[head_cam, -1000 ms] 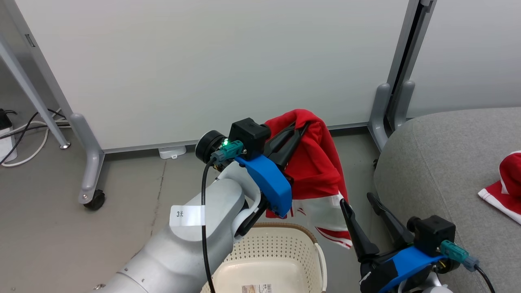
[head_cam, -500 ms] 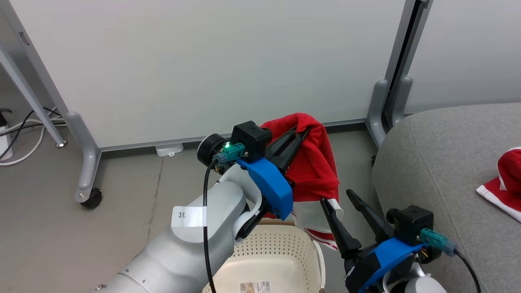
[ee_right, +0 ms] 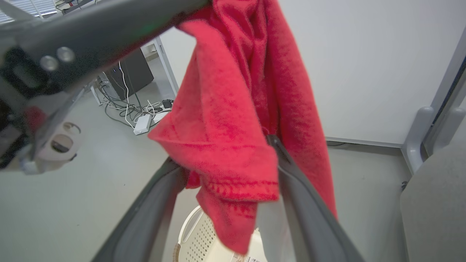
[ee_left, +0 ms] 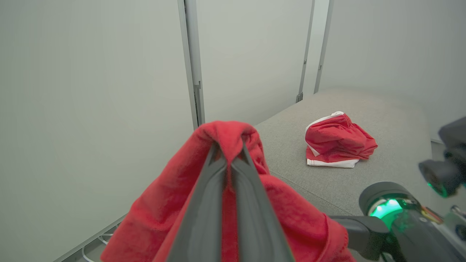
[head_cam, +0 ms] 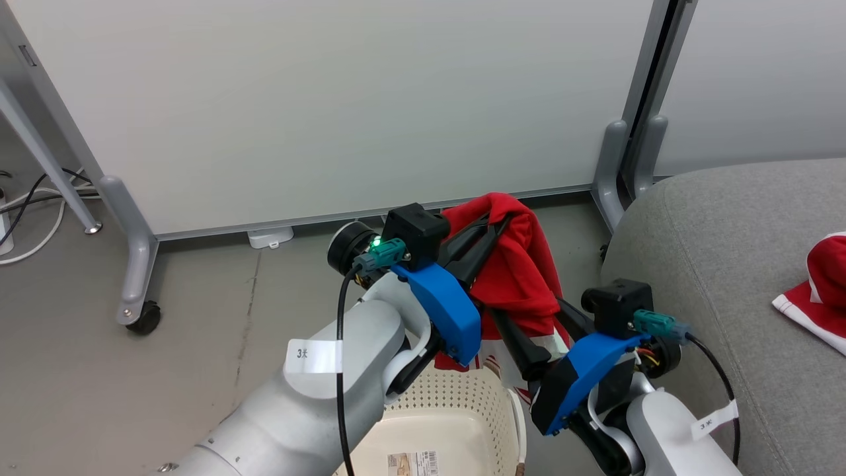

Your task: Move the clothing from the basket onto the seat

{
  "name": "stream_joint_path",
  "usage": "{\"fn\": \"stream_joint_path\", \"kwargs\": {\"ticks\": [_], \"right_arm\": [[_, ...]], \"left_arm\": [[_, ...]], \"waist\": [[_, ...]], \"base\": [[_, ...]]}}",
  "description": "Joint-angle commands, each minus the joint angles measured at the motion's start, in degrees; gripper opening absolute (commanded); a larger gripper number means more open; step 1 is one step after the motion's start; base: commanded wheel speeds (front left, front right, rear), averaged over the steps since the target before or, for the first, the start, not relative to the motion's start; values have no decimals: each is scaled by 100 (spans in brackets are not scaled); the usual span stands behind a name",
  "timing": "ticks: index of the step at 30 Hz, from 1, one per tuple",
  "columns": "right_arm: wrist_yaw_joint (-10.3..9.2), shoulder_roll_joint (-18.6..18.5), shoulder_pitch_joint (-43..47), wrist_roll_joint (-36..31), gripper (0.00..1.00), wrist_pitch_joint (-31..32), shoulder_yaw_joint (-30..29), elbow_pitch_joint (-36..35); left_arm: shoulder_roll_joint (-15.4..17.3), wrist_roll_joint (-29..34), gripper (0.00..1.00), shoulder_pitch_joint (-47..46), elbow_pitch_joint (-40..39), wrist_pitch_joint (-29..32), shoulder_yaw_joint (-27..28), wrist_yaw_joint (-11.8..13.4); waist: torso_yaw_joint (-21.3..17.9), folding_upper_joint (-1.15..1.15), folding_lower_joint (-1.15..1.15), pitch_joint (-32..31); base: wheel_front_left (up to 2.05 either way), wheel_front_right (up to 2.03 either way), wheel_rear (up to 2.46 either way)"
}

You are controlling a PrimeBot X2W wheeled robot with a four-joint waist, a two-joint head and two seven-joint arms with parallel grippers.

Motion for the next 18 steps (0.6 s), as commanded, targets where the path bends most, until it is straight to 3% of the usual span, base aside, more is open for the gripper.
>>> {"fn": "stream_joint_path", "kwargs": {"ticks": [1, 12, 13, 14, 15, 16, 18], "right_arm": [[1, -6, -121, 30, 100, -18, 26, 61], [1, -6, -688, 130, 100, -351, 394, 775], [1, -6, -709, 139, 81, -371, 410, 816], [1, -6, -726, 161, 40, -399, 424, 859], [1, -6, -743, 171, 13, -429, 433, 897], [1, -6, -758, 168, 0, -442, 442, 930], [1, -6, -797, 177, 0, -483, 462, 999]], "left_arm": [[-3, -20, 0, -14, -23, -29, -26, -6], [-4, -107, 0, -79, -6, -29, -141, -6], [-2, -109, 0, -79, 3, -29, -147, -6], [-2, -117, 0, -79, 10, -29, -152, -6], [-2, -125, 0, -79, 16, -29, -157, -6], [-3, -131, 0, -81, 22, -29, -161, -6], [-3, -140, 0, -81, 34, -29, -168, -6]], "waist": [[4, 0, -1, 5], [73, 0, -1, 18], [76, 0, -1, 18], [78, 0, -1, 17], [78, 0, -1, 17], [76, 0, -1, 17], [69, 0, -1, 18]], "base": [[0, 0, 0], [0, 0, 0], [0, 0, 0], [0, 0, 0], [0, 0, 0], [0, 0, 0], [0, 0, 0]]}}
